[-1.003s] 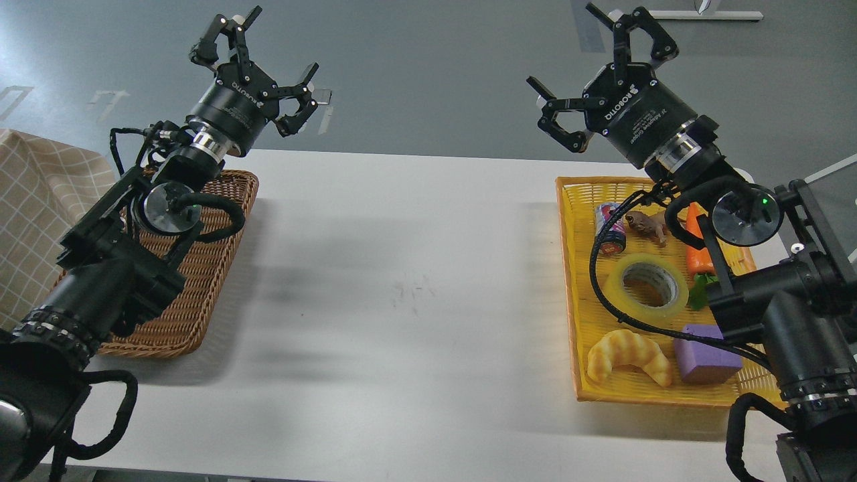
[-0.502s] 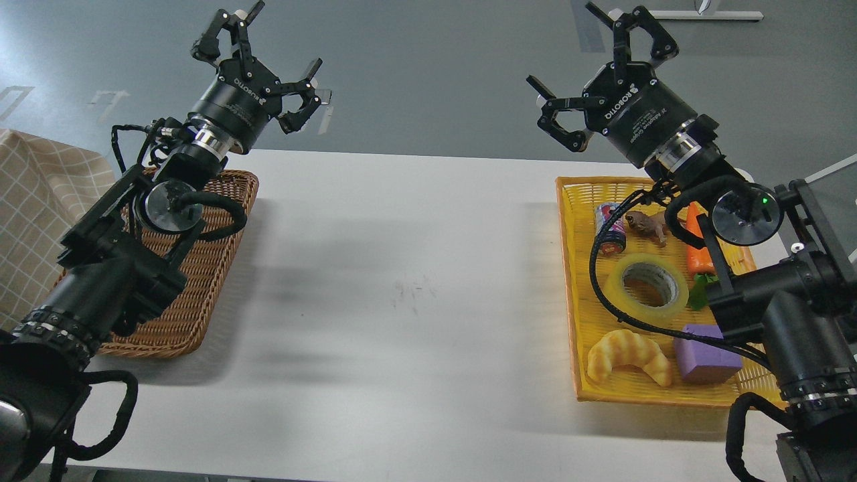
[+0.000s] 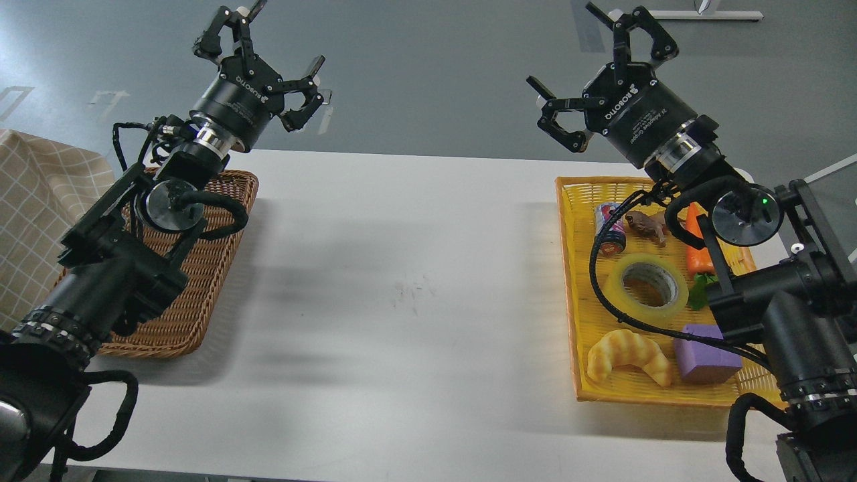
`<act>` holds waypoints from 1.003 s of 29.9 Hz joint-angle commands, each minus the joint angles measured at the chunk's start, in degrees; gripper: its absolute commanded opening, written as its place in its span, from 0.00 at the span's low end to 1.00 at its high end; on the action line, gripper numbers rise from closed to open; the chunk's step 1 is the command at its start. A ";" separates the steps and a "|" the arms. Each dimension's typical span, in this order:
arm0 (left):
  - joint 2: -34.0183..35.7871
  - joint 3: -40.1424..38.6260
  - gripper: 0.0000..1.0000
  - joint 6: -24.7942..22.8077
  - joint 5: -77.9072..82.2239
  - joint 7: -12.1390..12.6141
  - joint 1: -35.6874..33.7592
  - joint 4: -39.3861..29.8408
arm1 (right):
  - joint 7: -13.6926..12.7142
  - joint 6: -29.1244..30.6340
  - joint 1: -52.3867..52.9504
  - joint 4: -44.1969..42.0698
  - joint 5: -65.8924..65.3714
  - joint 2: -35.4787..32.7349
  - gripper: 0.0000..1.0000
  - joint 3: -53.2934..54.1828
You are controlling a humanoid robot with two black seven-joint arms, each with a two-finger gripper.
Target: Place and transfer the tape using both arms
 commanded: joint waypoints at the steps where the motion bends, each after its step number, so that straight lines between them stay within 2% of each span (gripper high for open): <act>1: 0.00 -0.08 0.98 0.00 0.00 0.06 0.00 0.00 | 0.00 0.00 -0.08 -0.08 0.00 0.00 1.00 0.00; 13: 0.26 -0.08 0.98 0.00 0.00 0.06 0.00 0.00 | -0.44 0.00 -1.05 0.45 -0.27 -1.05 1.00 -1.14; 18: 0.35 -0.17 0.98 0.00 0.00 0.06 0.00 0.00 | -0.44 0.00 -2.19 5.35 -0.62 -8.60 1.00 -10.53; 30: 0.26 0.27 0.98 0.00 0.00 0.06 0.00 0.00 | -0.35 0.00 -3.60 6.77 -7.73 -18.45 1.00 -17.05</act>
